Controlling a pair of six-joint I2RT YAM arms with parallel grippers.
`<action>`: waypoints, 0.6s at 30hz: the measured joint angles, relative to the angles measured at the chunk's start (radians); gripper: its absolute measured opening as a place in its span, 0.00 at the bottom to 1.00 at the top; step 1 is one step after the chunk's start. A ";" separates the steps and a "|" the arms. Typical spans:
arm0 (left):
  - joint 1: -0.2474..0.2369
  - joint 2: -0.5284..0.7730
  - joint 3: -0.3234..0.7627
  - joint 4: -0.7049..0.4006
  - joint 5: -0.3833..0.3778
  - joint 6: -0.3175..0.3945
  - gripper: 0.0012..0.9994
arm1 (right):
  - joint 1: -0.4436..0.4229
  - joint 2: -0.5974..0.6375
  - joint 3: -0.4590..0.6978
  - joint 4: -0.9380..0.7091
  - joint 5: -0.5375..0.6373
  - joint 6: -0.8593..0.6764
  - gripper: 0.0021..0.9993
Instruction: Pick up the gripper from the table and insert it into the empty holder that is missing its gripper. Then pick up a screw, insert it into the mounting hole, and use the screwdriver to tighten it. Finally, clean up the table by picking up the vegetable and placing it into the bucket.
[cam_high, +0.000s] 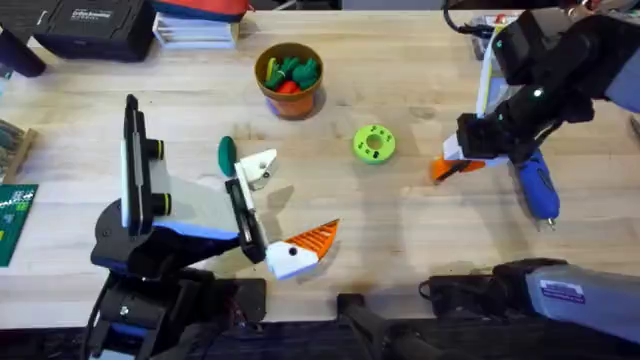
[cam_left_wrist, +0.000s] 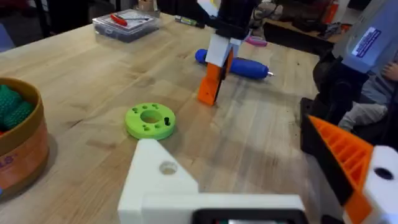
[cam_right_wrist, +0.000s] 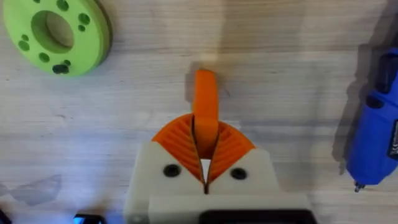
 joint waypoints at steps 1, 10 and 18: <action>0.000 0.000 0.000 0.000 0.000 0.000 0.99 | 0.000 0.000 0.000 -0.003 0.000 0.000 0.01; 0.000 0.000 0.000 0.000 0.000 0.000 0.99 | 0.000 -0.163 0.001 -0.073 -0.010 -0.009 0.01; 0.000 0.000 0.000 0.000 0.000 0.000 0.99 | 0.000 -0.448 -0.026 0.035 -0.204 -0.063 0.01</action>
